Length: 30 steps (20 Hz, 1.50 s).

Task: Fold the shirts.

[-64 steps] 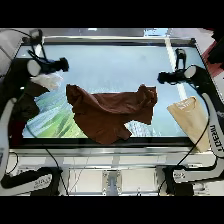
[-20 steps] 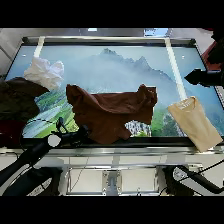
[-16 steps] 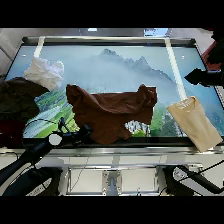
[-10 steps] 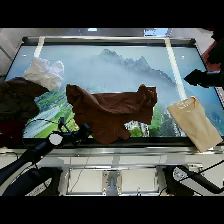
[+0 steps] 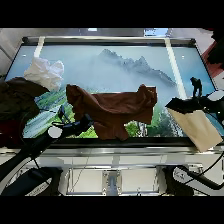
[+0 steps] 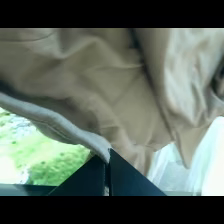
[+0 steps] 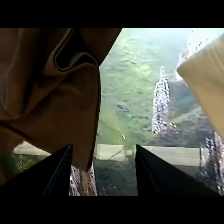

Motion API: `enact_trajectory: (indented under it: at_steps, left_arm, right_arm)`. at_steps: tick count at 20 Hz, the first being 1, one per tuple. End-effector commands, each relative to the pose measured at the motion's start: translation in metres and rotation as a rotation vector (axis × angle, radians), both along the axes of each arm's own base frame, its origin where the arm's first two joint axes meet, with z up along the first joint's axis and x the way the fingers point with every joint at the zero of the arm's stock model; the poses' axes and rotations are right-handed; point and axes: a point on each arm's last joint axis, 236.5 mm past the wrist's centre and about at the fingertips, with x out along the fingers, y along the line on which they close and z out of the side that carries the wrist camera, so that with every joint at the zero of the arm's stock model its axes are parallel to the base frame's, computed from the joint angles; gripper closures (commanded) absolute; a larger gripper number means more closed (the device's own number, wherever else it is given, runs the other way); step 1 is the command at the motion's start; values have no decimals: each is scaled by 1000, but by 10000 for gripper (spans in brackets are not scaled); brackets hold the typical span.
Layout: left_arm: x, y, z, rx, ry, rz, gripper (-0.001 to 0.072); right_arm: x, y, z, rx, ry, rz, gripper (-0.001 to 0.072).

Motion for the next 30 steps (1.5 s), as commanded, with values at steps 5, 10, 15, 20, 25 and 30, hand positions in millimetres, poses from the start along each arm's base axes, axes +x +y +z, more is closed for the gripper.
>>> enact_trajectory:
  at_steps: [5, 10, 15, 20, 25, 30]
  left_arm:
    - [7, -2, 9, 11, -41, -18, 694]
    - [6, -3, 9, 13, -41, -25, 694]
    - [6, -2, 9, 24, -53, -38, 694]
    - [6, -3, 9, 24, -53, -39, 694]
    - [6, -3, 9, 24, -53, -39, 694]
    - [7, -1, 8, 42, -66, -50, 694]
  right_arm:
    - [-24, 68, -74, 200, 242, 68, 287]
    - [-33, 97, -93, 124, 268, 193, 286]
    - [-56, 75, -105, 18, 371, 212, 287]
    - [-21, 93, -95, 97, 229, 166, 680]
    - [13, 101, -66, 132, 112, 184, 683]
    - [89, 96, 27, 95, -171, 176, 685]
